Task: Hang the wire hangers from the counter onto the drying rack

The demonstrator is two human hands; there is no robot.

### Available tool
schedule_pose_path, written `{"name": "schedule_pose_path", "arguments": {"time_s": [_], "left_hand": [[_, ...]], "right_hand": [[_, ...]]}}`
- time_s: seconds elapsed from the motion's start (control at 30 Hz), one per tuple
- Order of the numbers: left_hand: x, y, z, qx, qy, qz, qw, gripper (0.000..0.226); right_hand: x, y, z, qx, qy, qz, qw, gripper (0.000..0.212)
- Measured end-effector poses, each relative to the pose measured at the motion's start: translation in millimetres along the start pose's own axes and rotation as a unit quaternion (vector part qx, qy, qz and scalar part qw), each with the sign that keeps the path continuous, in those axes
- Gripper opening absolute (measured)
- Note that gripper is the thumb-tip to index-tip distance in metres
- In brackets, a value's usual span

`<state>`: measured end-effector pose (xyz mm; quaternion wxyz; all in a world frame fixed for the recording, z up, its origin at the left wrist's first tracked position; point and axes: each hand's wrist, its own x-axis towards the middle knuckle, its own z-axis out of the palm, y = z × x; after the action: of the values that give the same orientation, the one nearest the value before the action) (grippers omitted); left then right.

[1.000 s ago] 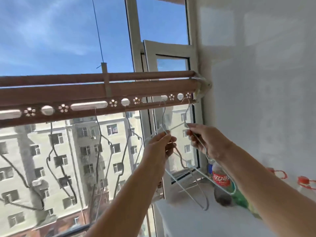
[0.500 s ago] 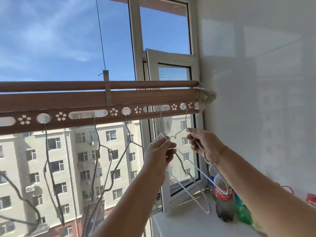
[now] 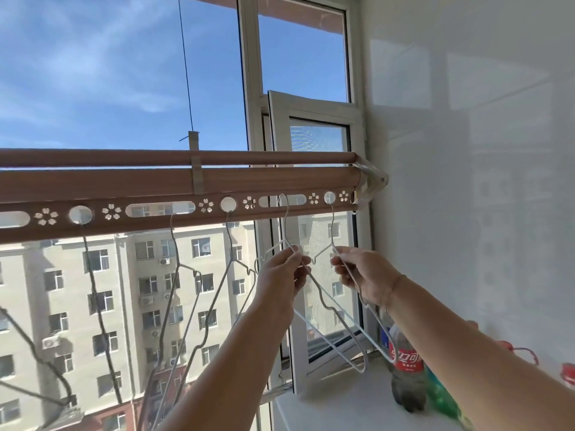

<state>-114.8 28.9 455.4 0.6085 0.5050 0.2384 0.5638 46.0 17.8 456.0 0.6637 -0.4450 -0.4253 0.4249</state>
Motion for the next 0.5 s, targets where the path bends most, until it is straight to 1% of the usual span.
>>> {"name": "schedule_pose_path", "arguments": {"time_s": [0.07,0.23,0.37,0.47,0.5], "left_hand": [[3.2,-2.4,-1.9,-0.004,0.011,-0.008,1.0,0.029],[2.9,-12.2,-7.6,-0.018,0.016,-0.032,0.999,0.027],[-3.8,-11.7,-12.7,-0.047,0.014,-0.038,0.998,0.017],[-11.7,-5.8,-17.3,-0.041,0.024,-0.036,0.998,0.011],[-17.0,-9.3,-19.3,-0.043,0.02,-0.027,0.999,0.012]], "right_hand": [[-1.7,2.4,-0.1,0.0,-0.01,0.002,1.0,0.032],[-3.9,4.6,-3.5,-0.004,-0.017,0.012,1.0,0.031],[-9.8,3.8,-7.9,-0.02,-0.035,0.013,0.999,0.029],[-19.0,1.1,-5.8,-0.058,-0.025,-0.001,0.998,0.021],[-21.5,1.4,-7.7,-0.073,-0.019,-0.017,0.997,0.024]]}}
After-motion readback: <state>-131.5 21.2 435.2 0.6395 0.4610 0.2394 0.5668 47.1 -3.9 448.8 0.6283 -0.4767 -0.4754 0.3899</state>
